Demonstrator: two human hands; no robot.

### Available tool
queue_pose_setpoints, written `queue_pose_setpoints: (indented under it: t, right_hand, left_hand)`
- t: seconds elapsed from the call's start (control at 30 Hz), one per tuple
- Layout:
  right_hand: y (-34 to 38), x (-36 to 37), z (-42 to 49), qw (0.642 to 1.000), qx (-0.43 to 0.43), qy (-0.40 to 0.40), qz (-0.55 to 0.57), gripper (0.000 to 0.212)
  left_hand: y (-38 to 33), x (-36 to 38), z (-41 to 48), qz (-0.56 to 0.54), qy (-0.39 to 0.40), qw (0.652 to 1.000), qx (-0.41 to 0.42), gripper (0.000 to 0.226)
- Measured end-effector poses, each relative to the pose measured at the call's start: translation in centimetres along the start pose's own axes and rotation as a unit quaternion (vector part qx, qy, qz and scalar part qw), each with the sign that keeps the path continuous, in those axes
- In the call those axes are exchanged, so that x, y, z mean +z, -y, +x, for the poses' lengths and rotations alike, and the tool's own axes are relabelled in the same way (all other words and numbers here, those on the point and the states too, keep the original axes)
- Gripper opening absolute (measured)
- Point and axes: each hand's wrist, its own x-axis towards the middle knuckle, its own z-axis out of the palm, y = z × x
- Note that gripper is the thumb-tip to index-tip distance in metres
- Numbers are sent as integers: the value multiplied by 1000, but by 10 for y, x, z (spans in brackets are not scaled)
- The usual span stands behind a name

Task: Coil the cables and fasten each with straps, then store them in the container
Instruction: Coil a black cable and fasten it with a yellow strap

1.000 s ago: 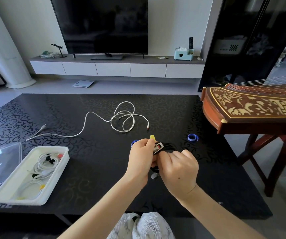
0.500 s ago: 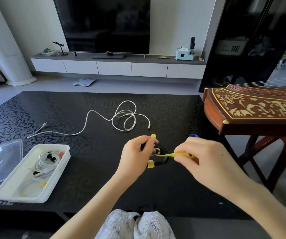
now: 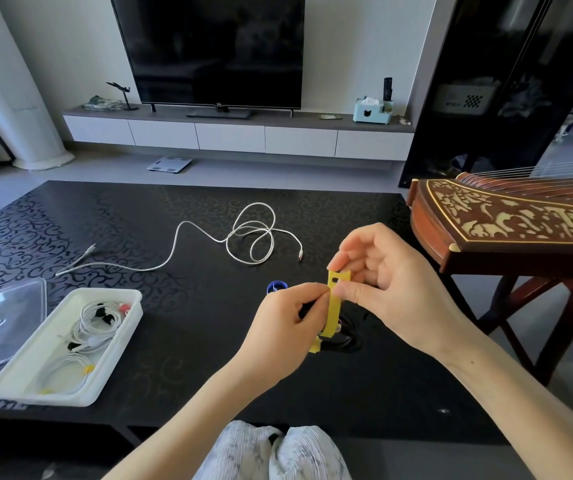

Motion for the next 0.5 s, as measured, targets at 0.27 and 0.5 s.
queue_pose_setpoints:
  t: [0.27, 0.5]
  right_hand:
    - [-3, 1, 2, 998, 10, 7, -54, 17]
    - [2, -4, 5, 994, 36, 55, -85, 9]
  left_hand:
    - [10, -5, 0, 45, -31, 995, 83, 23]
    - [18, -9, -1, 109, -10, 988, 105, 25]
